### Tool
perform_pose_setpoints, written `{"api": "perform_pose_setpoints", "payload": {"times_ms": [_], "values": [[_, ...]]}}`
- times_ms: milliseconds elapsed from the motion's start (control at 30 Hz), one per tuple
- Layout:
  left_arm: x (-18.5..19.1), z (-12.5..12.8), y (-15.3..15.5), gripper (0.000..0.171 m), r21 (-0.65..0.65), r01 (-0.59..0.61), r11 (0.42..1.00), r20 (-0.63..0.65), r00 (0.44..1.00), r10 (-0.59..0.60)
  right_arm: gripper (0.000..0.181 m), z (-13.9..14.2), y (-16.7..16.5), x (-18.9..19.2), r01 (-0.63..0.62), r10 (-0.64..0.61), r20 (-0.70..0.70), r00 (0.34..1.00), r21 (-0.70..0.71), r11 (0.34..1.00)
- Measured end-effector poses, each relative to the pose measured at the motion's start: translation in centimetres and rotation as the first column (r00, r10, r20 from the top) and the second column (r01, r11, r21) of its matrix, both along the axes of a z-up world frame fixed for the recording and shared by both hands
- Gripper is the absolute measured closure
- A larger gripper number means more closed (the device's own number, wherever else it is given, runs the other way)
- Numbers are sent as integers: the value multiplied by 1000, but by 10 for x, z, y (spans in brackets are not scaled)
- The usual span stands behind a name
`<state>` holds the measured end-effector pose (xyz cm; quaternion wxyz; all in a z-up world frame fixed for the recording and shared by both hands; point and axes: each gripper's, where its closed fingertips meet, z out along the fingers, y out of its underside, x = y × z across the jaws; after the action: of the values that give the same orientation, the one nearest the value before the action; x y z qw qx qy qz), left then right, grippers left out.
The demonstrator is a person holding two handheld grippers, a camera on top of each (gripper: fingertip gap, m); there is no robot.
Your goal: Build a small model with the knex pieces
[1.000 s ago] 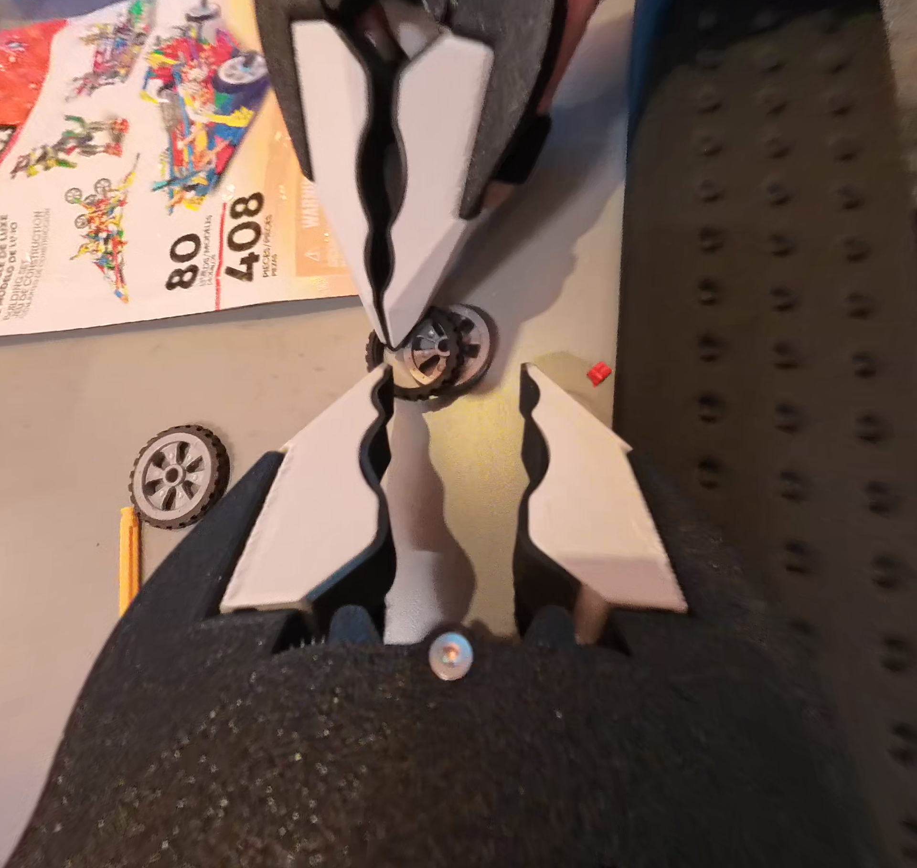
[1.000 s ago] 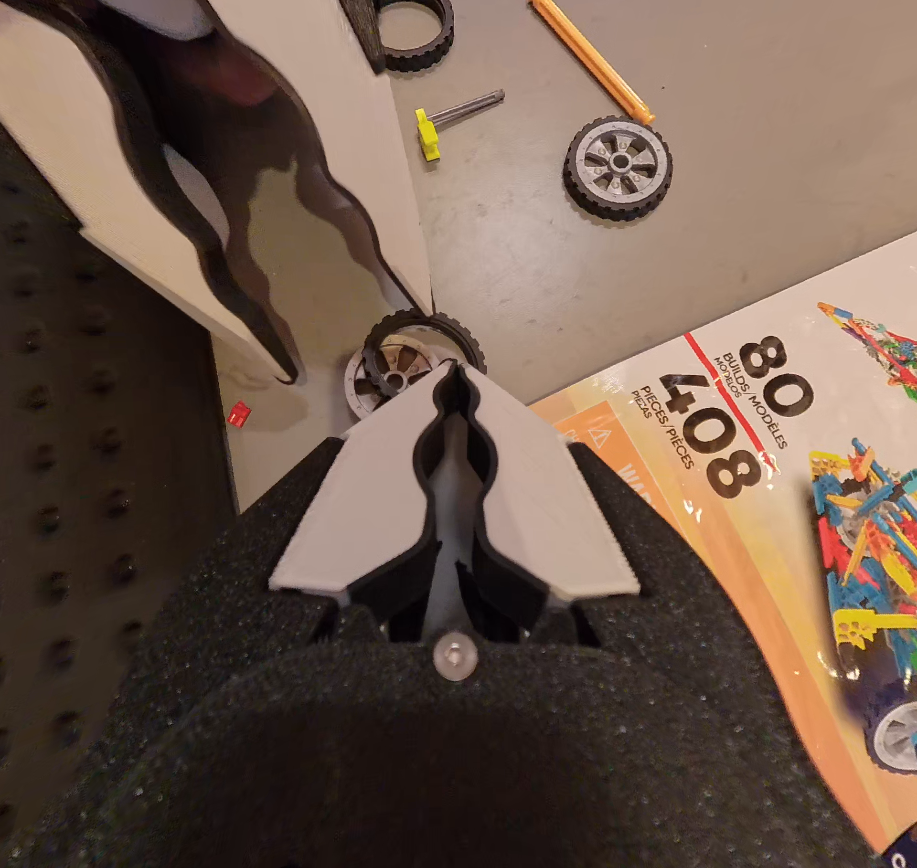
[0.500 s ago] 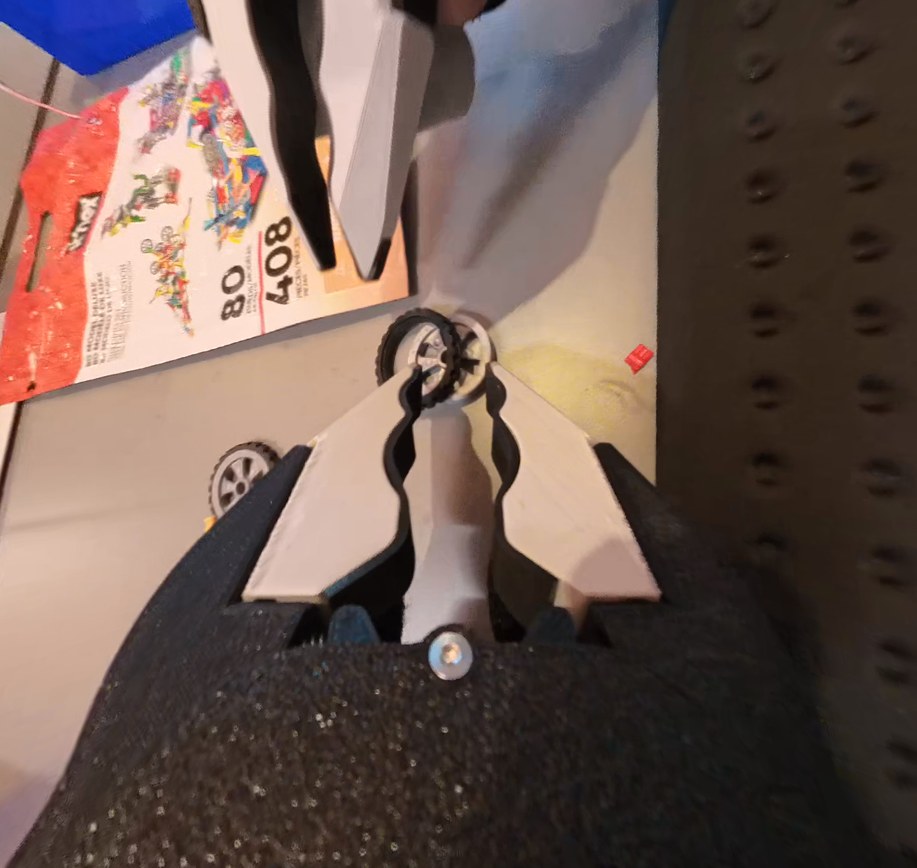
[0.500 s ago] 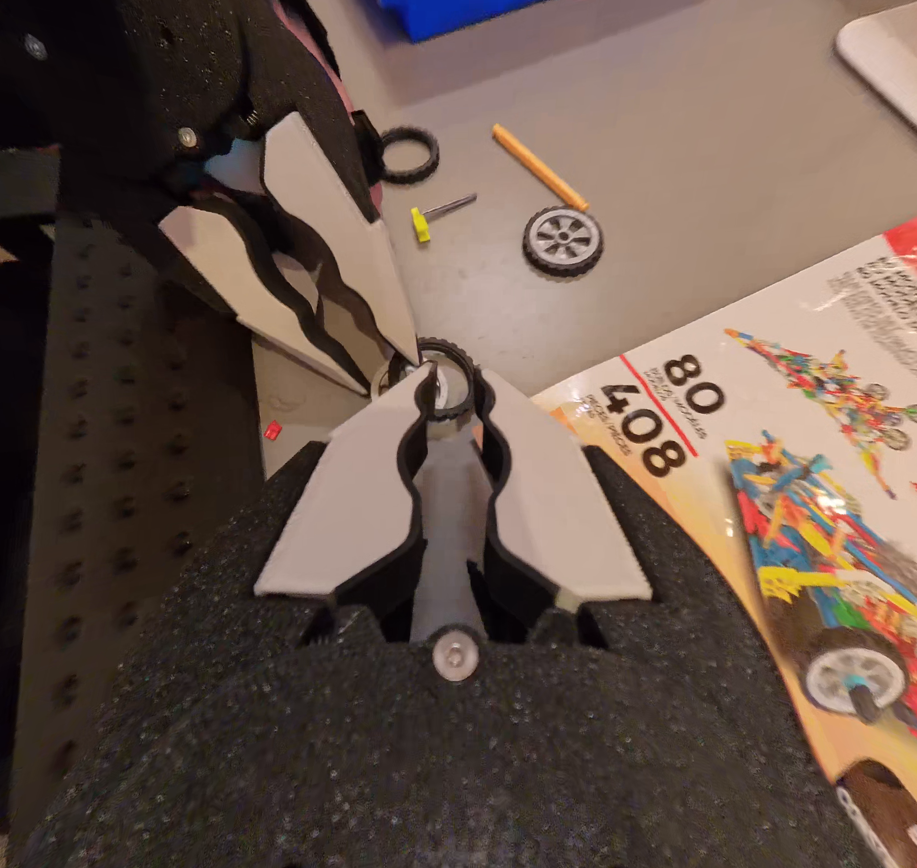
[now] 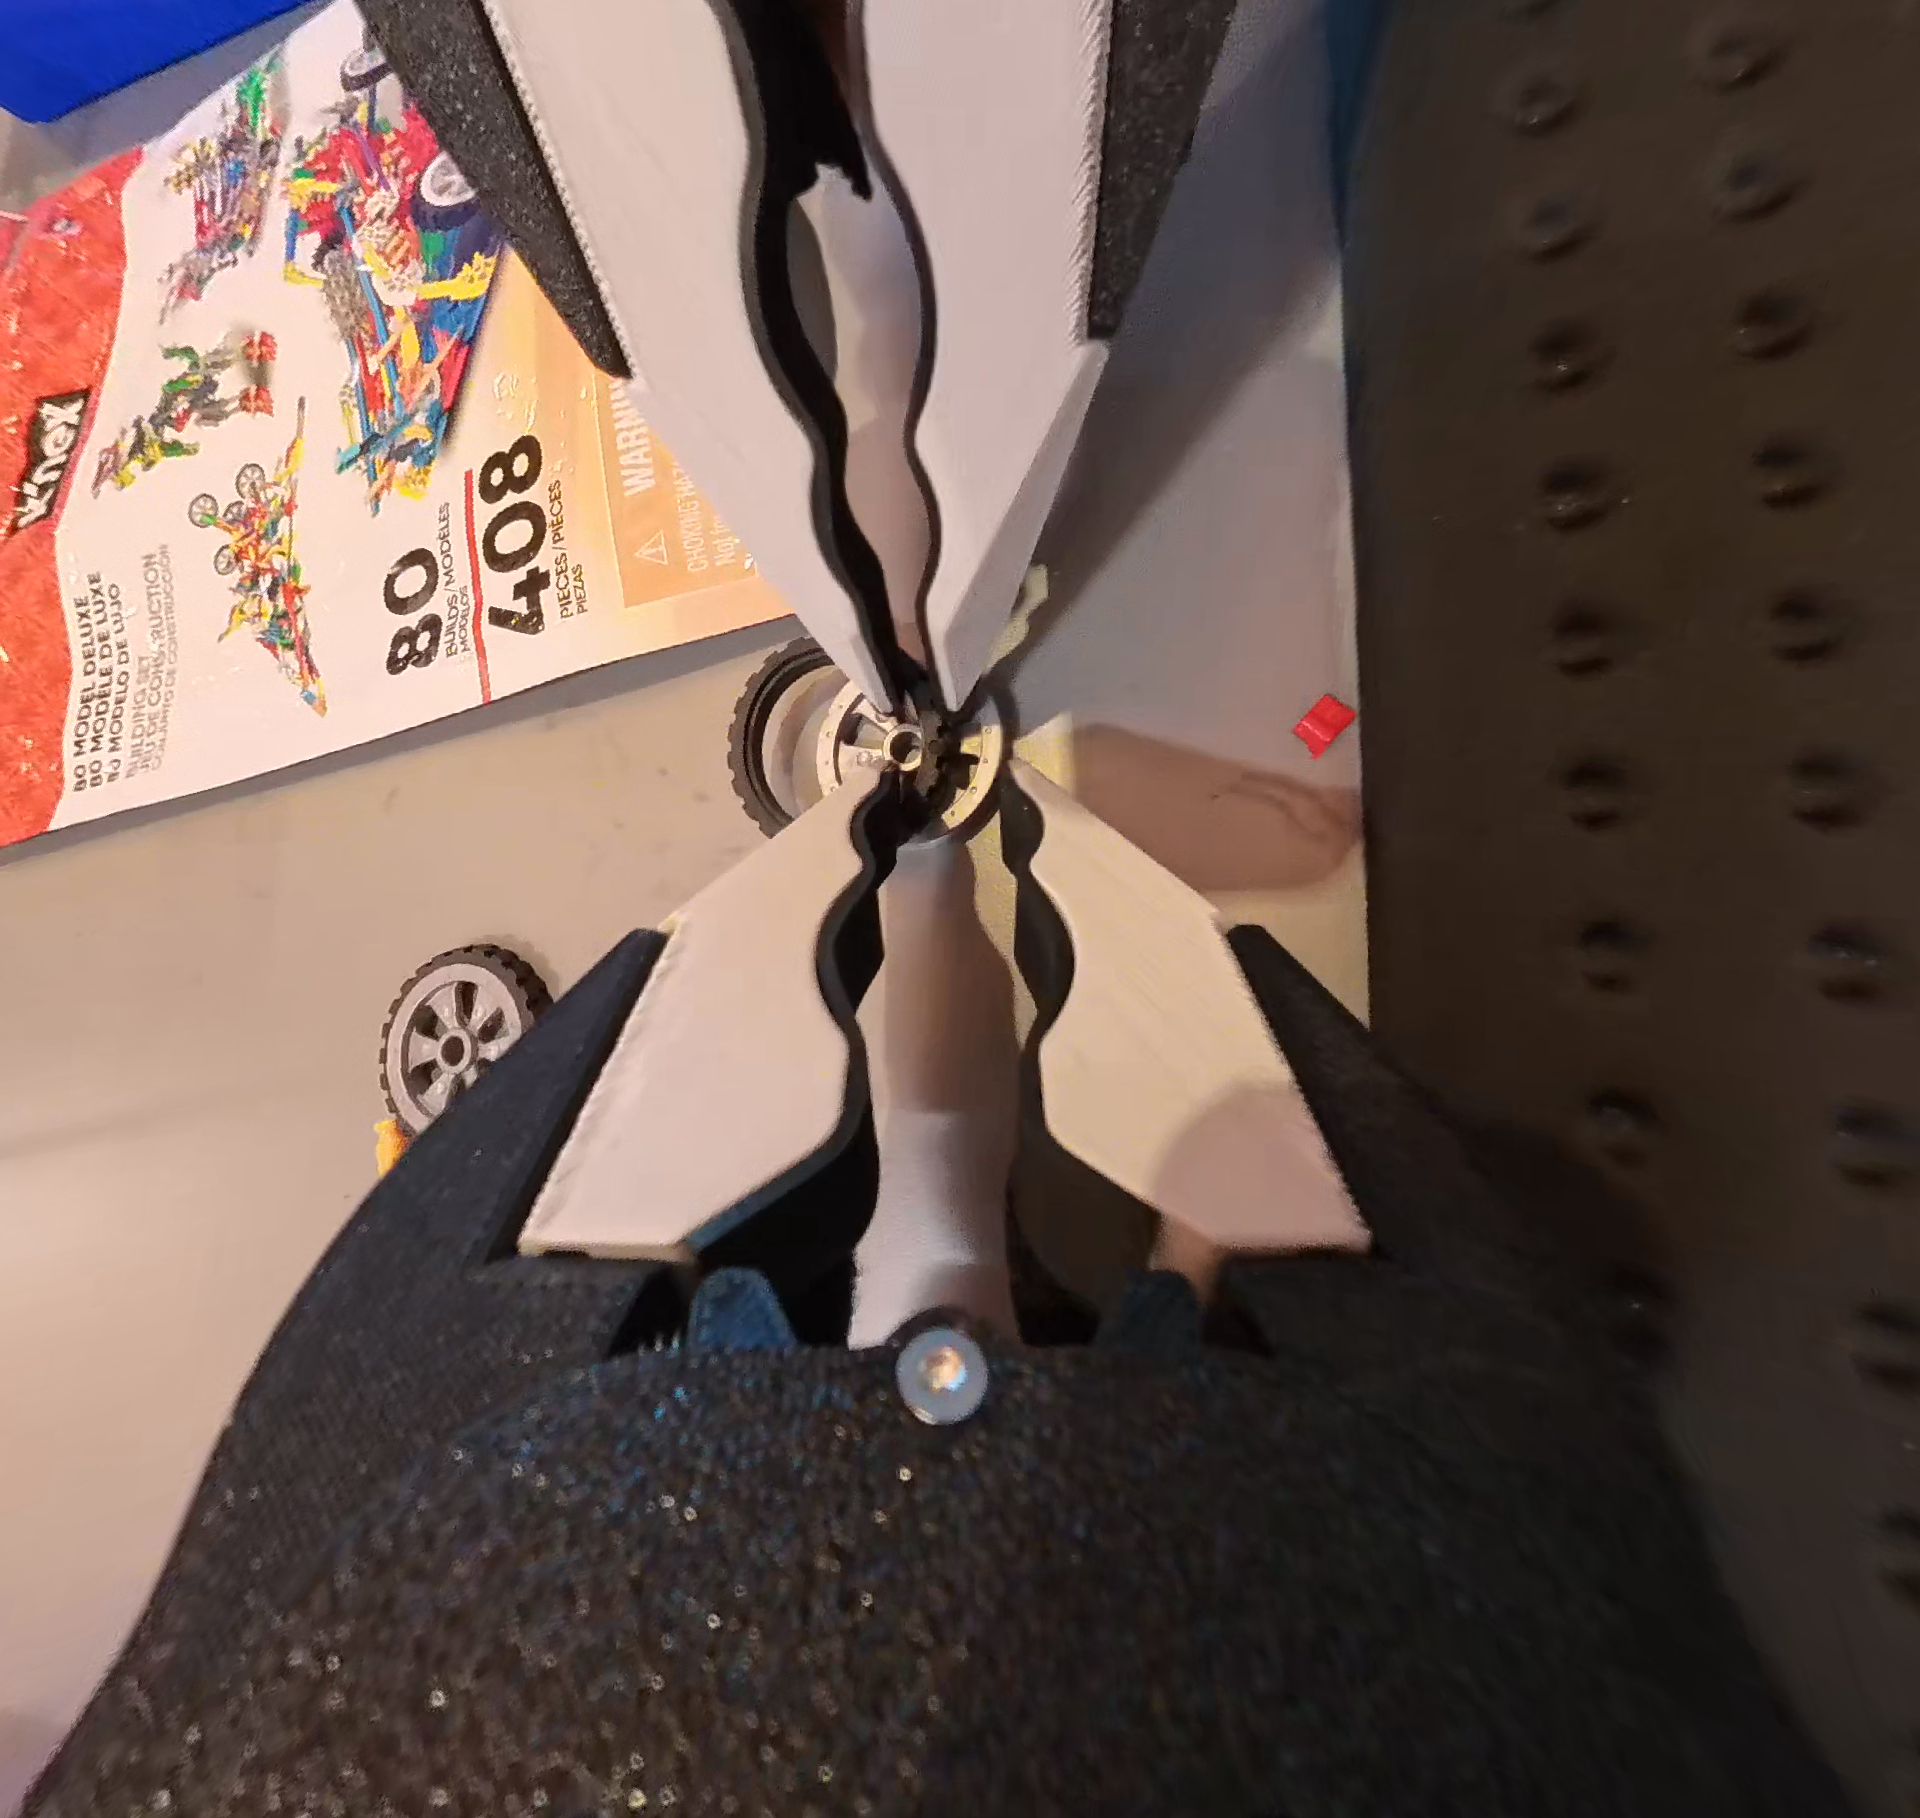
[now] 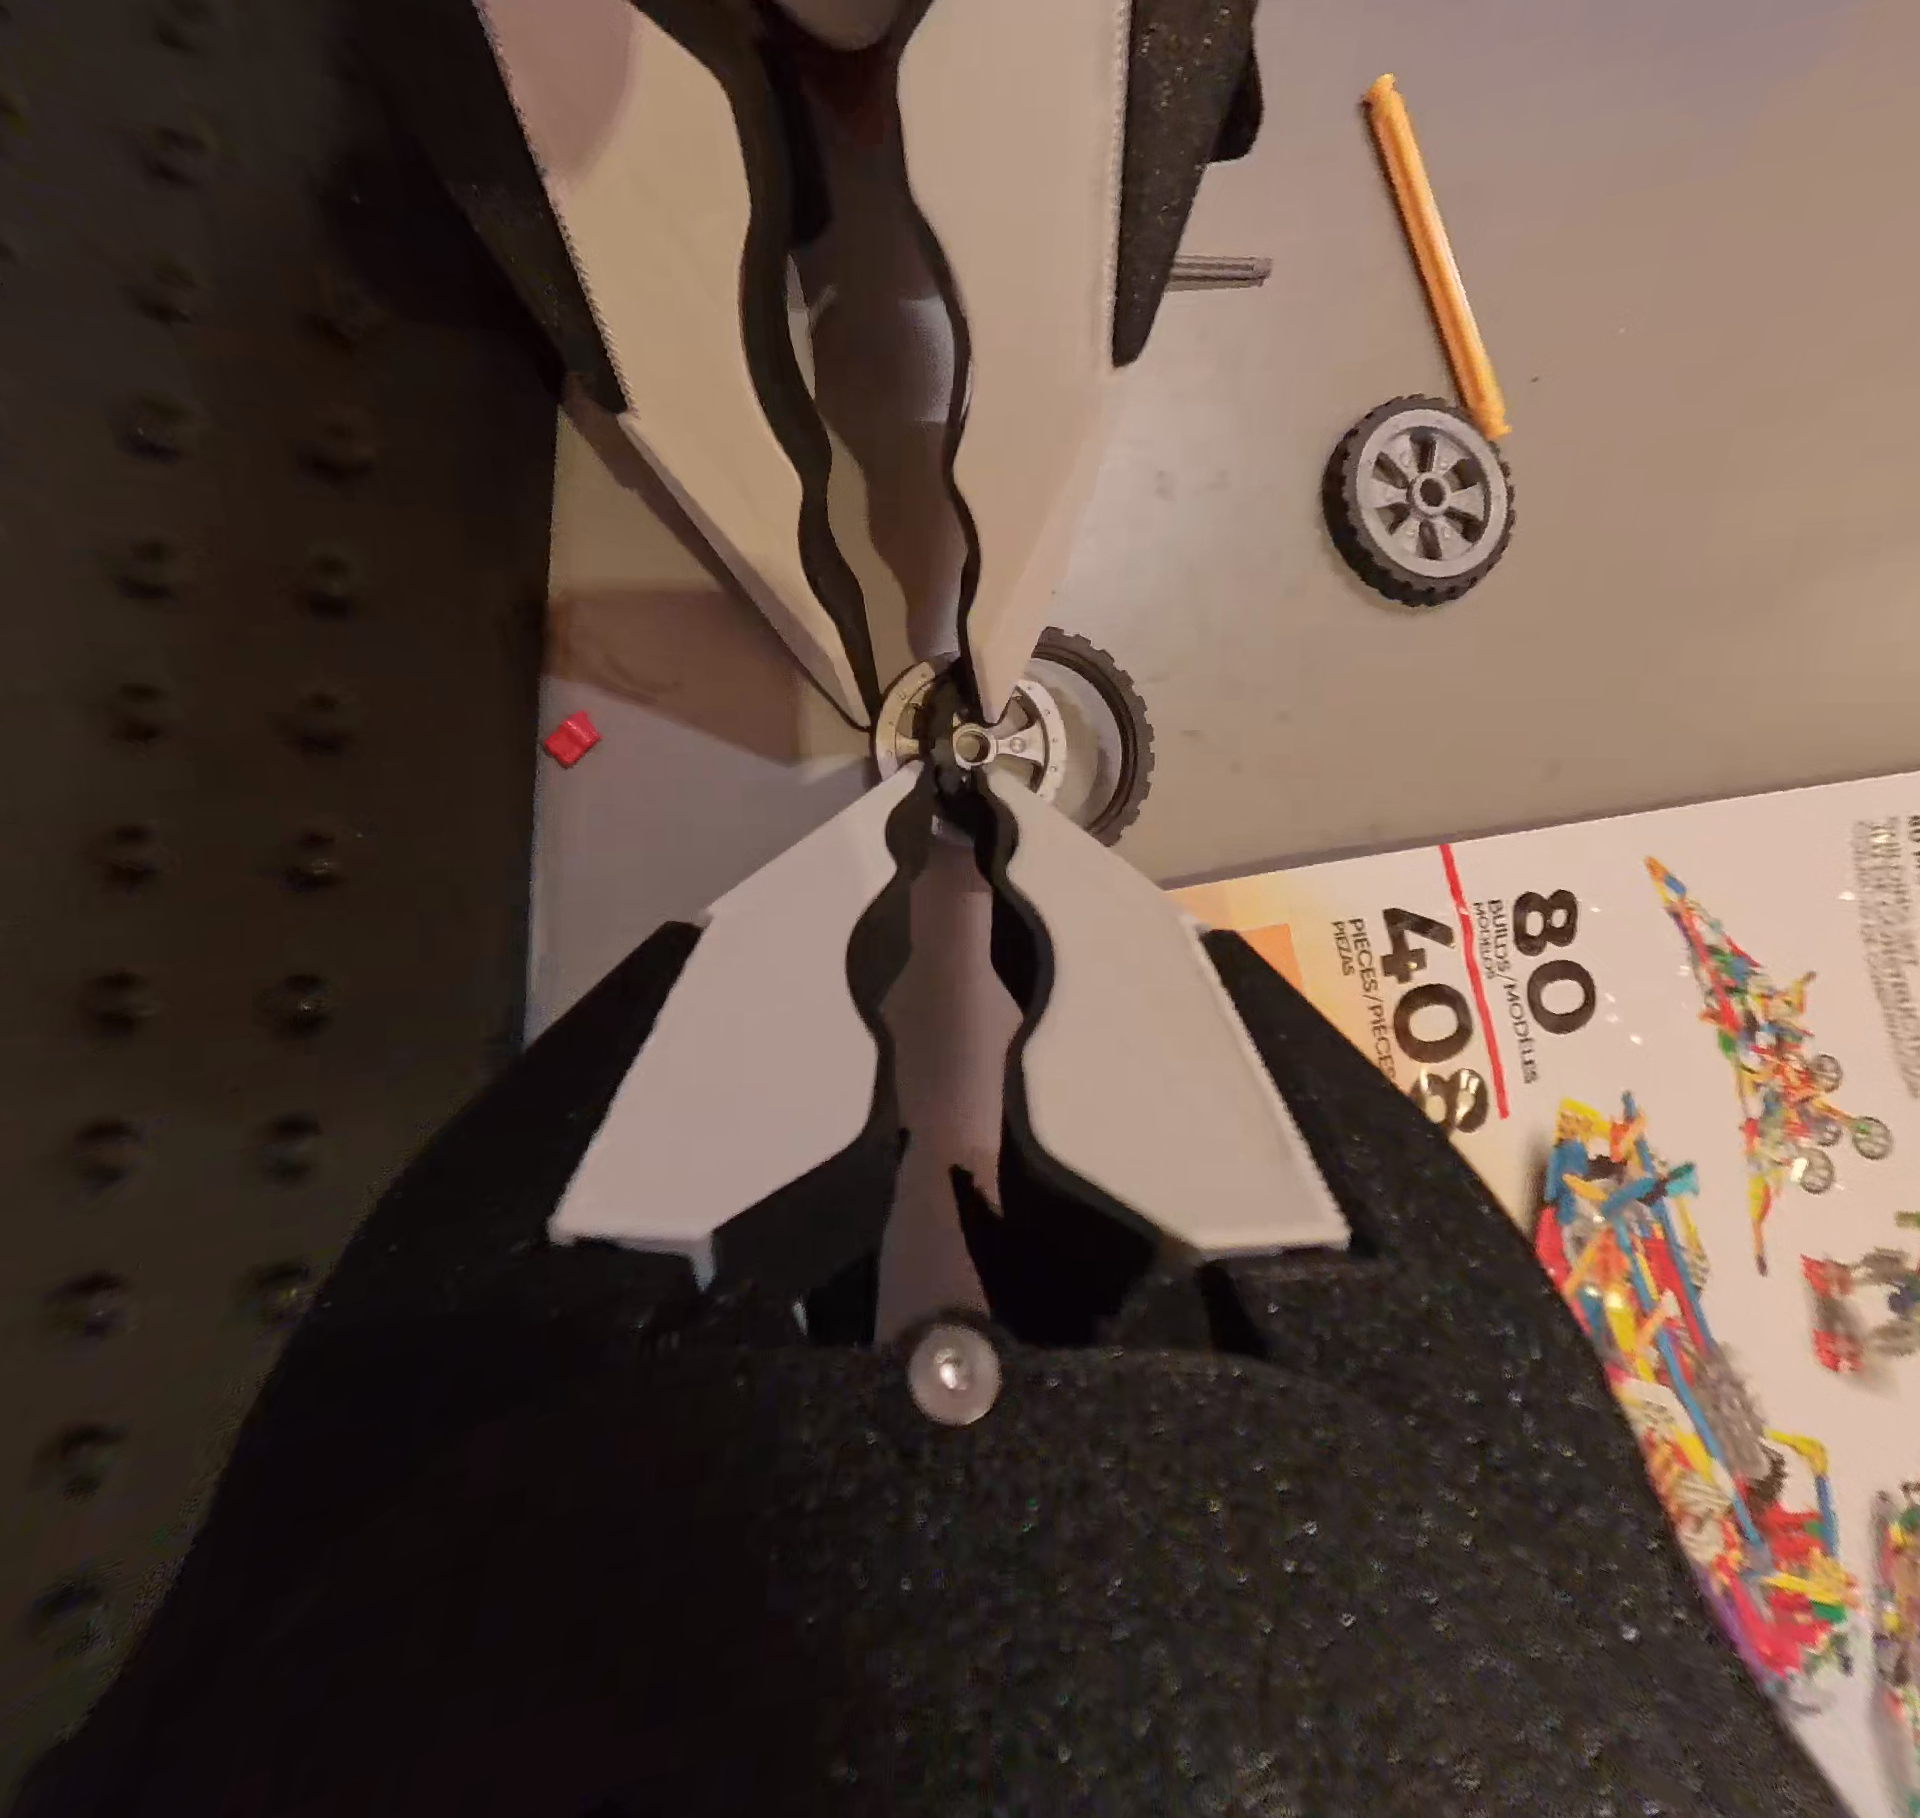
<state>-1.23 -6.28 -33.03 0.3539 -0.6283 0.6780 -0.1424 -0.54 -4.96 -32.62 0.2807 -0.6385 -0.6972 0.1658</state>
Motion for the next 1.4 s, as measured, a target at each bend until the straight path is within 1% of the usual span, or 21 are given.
{"api": "perform_pose_setpoints", "payload": {"times_ms": [133, 200, 267, 333, 433, 500, 567, 633, 733, 900, 967, 1033, 1100, 1200, 1333, 1367, 1400], "values": [[-1, 0, -1, 155, 2, 20, 1000, -6, 1000, -20, 175, 1, -3, -1, -4, 4, -17, 1000, -28, 1000], [-1, 3, -3, 158, -12, 25, 1000, 15, 1000, -25, 175, 6, -6, -2, -18, 17, -31, 999, -29, 999], [-1, 8, -4, 163, 3, 33, 999, 31, 999, -33, 176, 11, -10, -3, -25, 22, -52, 998, -51, 998], [-1, 8, -6, 164, 9, 44, 999, 33, 998, -45, 176, 10, -12, -3, -27, 23, -52, 998, -73, 997], [-4, 3, -6, 163, -8, 42, 999, 7, 999, -42, 176, 6, -13, -5, -32, 28, -48, 998, -90, 995], [-6, 1, -5, 160, 20, 37, 999, -15, 999, -37, 175, 1, -13, -3, -30, 29, -23, 999, -83, 996], [-6, 1, -7, 155, 2, 42, 999, -6, 999, -42, 169, 5, -13, -4, -26, 21, -52, 998, -109, 994], [-9, 2, -5, 152, 0, 44, 999, -4, 999, -44, 167, 15, -9, -4, -15, 6, -93, 996, -99, 995], [-10, 13, -2, 149, -40, 37, 999, 49, 998, -35, 166, 22, -1, -2, 6, -15, -106, 994, -86, 996], [-7, 23, 4, 152, -86, 16, 996, 96, 995, -8, 166, 16, 9, -7, 29, -34, -89, 995, -60, 998], [-4, 20, 3, 154, -120, 11, 993, 98, 995, 0, 167, 8, 10, -5, 35, -37, -52, 998, -44, 998], [-5, 10, 8, 157, -128, -24, 991, 52, 998, 31, 166, -1, 7, -4, 34, -35, -22, 999, -50, 998], [-5, 7, 7, 163, -169, -36, 985, 44, 998, 44, 167, -3, 8, -4, 48, -50, -29, 998, -54, 997], [-6, 5, 9, 163, -219, -71, 973, 48, 995, 83, 167, -3, 7, -4, 69, -71, -39, 997, -70, 995], [-10, 3, 10, 167, -192, -84, 978, 24, 996, 90, 165, -3, 5, -5, 84, -94, -69, 993, -135, 987], [-10, 2, 8, 171, -177, -79, 981, 11, 997, 82, 165, -3, 6, -6, 85, -96, -75, 993, -137, 987], [-10, 2, 8, 171, -160, -82, 984, 6, 996, 84, 165, -4, 6, -6, 90, -101, -79, 992, -136, 987]]}}
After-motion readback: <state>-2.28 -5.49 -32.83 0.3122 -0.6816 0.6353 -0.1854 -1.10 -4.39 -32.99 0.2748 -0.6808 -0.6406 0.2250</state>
